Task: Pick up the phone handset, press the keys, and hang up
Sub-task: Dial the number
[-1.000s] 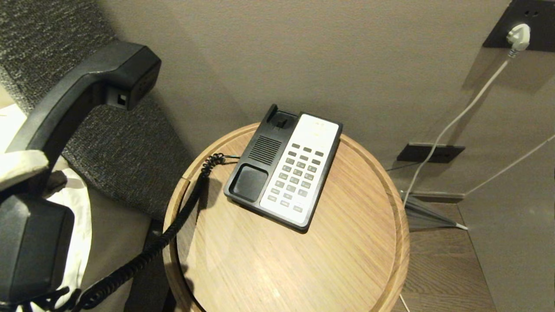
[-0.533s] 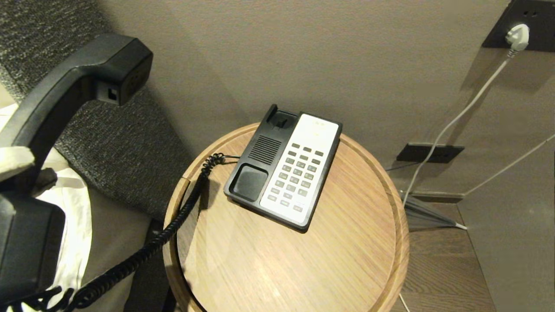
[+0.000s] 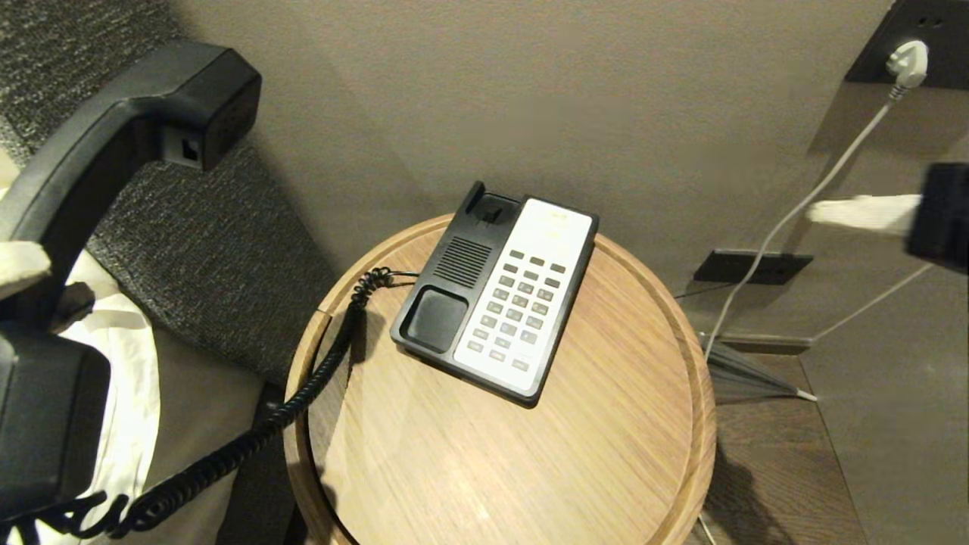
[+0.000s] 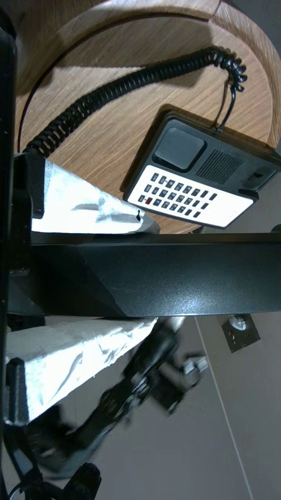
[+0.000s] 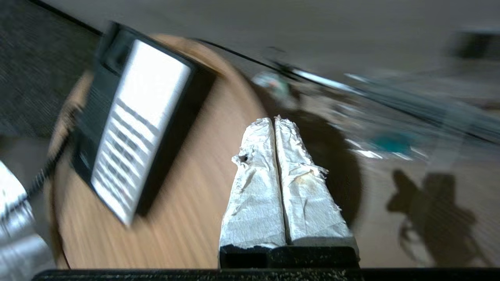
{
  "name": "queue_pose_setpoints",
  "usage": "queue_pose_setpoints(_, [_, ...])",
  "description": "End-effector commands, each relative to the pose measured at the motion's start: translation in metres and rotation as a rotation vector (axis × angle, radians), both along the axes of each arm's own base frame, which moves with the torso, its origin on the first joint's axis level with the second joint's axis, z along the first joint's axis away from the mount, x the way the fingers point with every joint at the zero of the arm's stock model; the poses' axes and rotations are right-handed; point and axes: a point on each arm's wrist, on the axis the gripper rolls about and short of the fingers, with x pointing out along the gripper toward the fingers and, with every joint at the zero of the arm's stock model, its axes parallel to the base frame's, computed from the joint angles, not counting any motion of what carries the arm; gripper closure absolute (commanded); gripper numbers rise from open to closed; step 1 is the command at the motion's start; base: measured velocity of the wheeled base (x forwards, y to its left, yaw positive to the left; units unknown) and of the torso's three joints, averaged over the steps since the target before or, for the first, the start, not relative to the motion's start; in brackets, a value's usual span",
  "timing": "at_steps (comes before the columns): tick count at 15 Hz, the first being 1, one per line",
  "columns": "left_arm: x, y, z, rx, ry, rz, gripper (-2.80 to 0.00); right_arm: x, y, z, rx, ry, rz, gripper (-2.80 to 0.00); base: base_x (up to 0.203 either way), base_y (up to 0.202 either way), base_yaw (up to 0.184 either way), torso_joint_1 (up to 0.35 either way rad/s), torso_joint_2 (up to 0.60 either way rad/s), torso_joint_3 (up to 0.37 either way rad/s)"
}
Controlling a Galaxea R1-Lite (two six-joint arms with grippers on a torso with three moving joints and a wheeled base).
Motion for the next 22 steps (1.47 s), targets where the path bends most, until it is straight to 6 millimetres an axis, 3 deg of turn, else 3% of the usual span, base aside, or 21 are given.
queue_pose_setpoints(1, [0.000,0.000,0.001,-0.006,0.001,0.000,0.00,0.054,0.073,-0.029,-0.026,0.046,0.011,0.00,0.000,0.000,0.000,0.000,0.00,0.000])
queue_pose_setpoints(3, [0.001,-0.001,-0.001,0.000,0.009,0.001,0.00,0.065,0.112,-0.030,0.003,0.010,0.007,0.00,0.000,0.000,0.000,0.000,0.00,0.000])
queue_pose_setpoints(6, [0.001,-0.001,-0.001,0.000,0.010,0.001,0.00,0.072,0.139,-0.025,0.019,-0.011,0.034,0.00,0.000,0.000,0.000,0.000,0.00,0.000])
queue_pose_setpoints(8, [0.002,-0.002,-0.003,-0.001,0.022,-0.001,0.00,0.062,0.151,-0.029,-0.012,0.022,0.070,0.00,0.000,0.000,0.000,0.000,0.00,0.000])
queue_pose_setpoints(16, [0.004,-0.003,-0.006,-0.010,0.046,-0.006,0.00,0.034,0.165,-0.037,-0.076,0.107,0.159,0.00,0.000,0.000,0.000,0.000,0.00,0.000])
queue_pose_setpoints(22, [0.003,-0.003,-0.006,-0.014,0.041,-0.006,0.00,0.034,0.168,-0.047,-0.102,0.137,0.161,0.00,0.000,0.000,0.000,0.000,0.00,0.000])
